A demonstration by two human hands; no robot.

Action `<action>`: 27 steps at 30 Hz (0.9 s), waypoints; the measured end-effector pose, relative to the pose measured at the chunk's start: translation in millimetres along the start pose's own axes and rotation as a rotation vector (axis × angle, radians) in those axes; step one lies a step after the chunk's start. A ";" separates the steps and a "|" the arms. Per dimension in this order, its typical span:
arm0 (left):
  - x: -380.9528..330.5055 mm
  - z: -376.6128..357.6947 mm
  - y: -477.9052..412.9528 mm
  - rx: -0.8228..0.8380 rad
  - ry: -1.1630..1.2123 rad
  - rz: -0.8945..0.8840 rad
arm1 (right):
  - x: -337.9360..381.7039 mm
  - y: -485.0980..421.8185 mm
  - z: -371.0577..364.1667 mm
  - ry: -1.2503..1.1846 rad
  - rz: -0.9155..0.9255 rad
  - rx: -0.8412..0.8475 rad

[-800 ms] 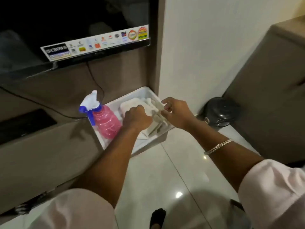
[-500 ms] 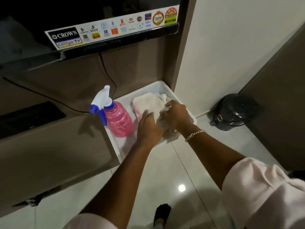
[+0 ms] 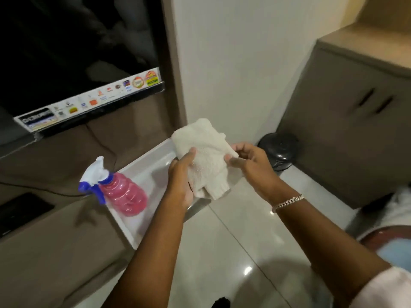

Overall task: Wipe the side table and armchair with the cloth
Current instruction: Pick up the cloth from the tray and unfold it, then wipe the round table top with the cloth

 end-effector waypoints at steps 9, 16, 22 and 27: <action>126.5 -187.9 86.4 0.638 -0.031 0.147 | -7.3 206.5 182.4 -0.016 -0.096 -0.366; 287.2 -314.5 218.2 0.979 -0.113 0.402 | -59.9 416.6 292.4 -0.494 -0.093 -0.512; 423.7 -385.3 303.2 0.971 -0.414 0.530 | -121.0 571.3 360.7 -0.281 -0.084 -1.143; 524.9 -423.6 371.4 1.015 -0.592 0.608 | -177.1 679.0 385.9 -0.151 -0.170 -1.459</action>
Point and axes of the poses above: each hand's wrist, its own y-axis away from the middle knuckle, its own z-axis out of the back of the hand, x = y × z, the point moved 3 cm from there along -y, towards the middle knuckle, and after that the axes turned 7 degrees about x, right-handed, at the moved point
